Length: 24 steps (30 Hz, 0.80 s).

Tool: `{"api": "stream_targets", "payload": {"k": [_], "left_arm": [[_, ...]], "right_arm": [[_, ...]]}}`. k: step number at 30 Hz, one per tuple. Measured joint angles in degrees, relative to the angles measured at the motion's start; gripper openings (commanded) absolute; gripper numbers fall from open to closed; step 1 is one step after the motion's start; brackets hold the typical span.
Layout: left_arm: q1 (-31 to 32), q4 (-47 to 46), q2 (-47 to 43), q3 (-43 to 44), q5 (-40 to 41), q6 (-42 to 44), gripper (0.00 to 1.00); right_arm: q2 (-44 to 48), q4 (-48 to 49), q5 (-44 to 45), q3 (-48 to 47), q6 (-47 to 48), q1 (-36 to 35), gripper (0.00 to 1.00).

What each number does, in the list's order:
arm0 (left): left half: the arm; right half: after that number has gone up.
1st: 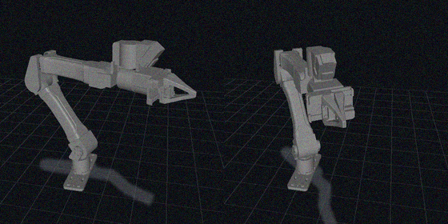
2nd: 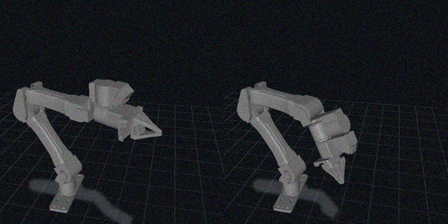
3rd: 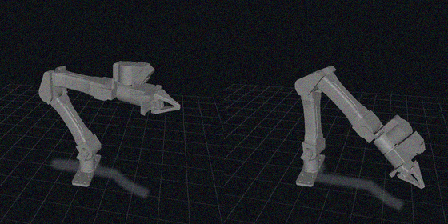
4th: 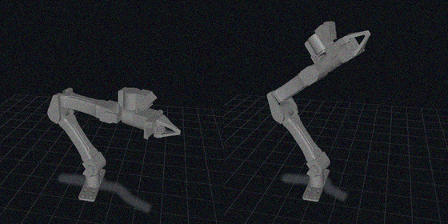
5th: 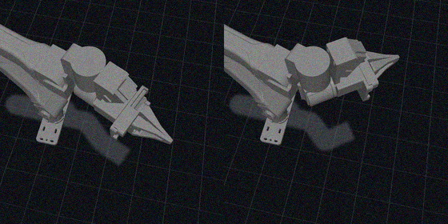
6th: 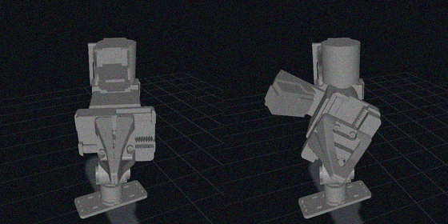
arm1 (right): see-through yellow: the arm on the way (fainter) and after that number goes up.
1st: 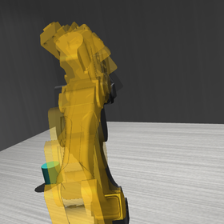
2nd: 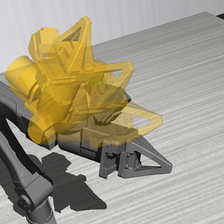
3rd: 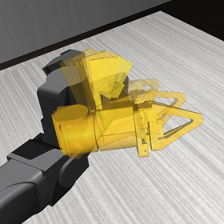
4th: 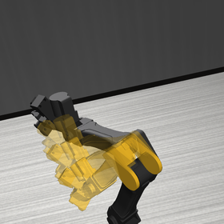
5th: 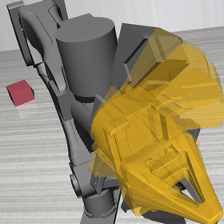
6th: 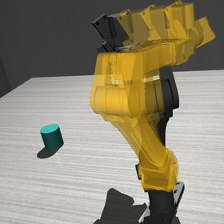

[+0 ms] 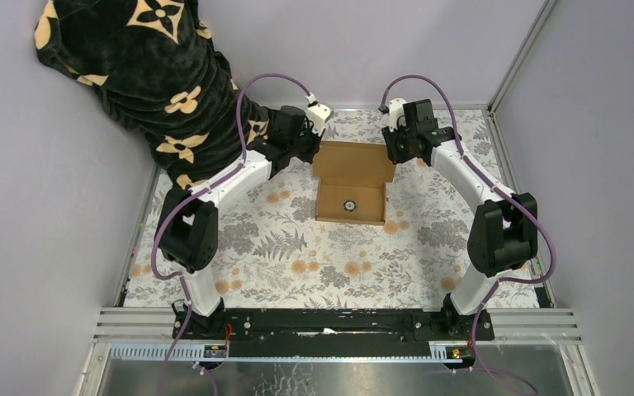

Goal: Fold the paper box

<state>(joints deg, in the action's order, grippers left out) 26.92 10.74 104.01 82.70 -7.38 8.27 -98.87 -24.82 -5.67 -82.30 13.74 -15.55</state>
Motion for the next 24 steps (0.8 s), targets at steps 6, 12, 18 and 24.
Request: {"api": "stream_targets", "payload": {"k": [6,12,18,24], "left_arm": [[0.0,0.0,0.3,0.1,-0.3,0.1,0.18],[0.0,0.0,1.0,0.9,-0.3,0.2,0.16],[0.0,-0.2,1.7,1.5,-0.4,0.2,0.12],[0.0,-0.9,2.8,2.2,-0.4,0.3,0.11]], "right_arm": [[0.0,0.0,0.2,0.0,0.0,0.0,0.23],[0.0,0.0,0.2,0.0,0.0,0.0,0.21],[0.0,0.0,0.1,0.0,0.0,0.0,0.2],[0.0,-0.1,0.1,0.0,0.0,0.2,0.19]]}}
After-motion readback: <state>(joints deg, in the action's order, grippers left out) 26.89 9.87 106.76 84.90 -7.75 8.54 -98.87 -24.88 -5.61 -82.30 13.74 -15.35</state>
